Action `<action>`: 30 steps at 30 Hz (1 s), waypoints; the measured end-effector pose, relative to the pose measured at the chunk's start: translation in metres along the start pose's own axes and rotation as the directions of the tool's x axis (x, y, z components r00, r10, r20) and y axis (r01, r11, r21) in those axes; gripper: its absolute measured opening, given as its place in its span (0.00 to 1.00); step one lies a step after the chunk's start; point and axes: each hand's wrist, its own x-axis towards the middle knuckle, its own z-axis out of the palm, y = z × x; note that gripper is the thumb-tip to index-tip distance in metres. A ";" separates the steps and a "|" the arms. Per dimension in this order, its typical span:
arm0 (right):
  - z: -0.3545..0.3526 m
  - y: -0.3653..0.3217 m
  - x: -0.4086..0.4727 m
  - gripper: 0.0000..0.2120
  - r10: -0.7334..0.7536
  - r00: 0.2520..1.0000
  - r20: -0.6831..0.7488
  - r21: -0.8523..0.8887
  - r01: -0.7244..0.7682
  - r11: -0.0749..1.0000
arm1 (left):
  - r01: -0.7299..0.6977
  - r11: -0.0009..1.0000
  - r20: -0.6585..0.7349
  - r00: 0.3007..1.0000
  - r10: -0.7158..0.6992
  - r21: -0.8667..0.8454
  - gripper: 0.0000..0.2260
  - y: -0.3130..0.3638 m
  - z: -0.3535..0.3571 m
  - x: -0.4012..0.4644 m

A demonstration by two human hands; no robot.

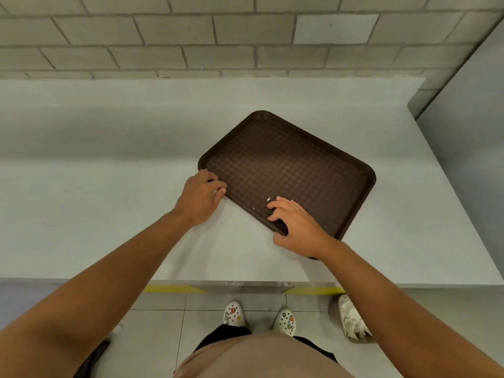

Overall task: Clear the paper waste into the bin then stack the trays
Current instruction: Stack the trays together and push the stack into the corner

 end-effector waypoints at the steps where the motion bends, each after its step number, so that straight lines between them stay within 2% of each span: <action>1: -0.004 0.004 -0.004 0.15 0.007 1.000 -0.013 -0.008 -0.007 1.000 | 0.006 1.000 -0.013 1.000 -0.006 -0.001 0.11 0.005 0.000 -0.005; 5: -0.014 0.020 -0.021 0.12 0.025 1.000 -0.004 -0.052 -0.025 0.998 | 0.051 0.999 -0.053 0.997 -0.052 -0.013 0.11 0.026 0.002 -0.027; 9: -0.021 0.031 -0.037 0.12 0.036 0.999 0.007 -0.034 -0.036 0.999 | 0.111 0.991 -0.031 0.993 -0.114 -0.067 0.12 0.045 0.006 -0.049; 17: -0.033 0.039 -0.057 0.11 0.069 0.995 0.073 -0.019 -0.067 0.998 | 0.134 0.982 -0.039 0.989 -0.141 -0.135 0.10 0.070 0.010 -0.089; 23: -0.035 0.043 -0.075 0.11 0.091 0.993 0.069 0.010 -0.092 0.996 | 0.165 0.973 -0.020 0.985 -0.171 -0.163 0.09 0.090 0.009 -0.112; 27: -0.038 0.044 -0.083 0.18 0.119 0.989 0.091 0.073 -0.126 0.989 | 0.202 0.956 0.028 0.979 -0.200 -0.215 0.08 0.097 0.003 -0.117; 30: -0.046 0.047 -0.087 0.23 0.186 0.983 0.013 0.145 -0.185 0.972 | 0.237 0.940 -0.009 0.969 -0.247 -0.246 0.08 0.092 -0.003 -0.109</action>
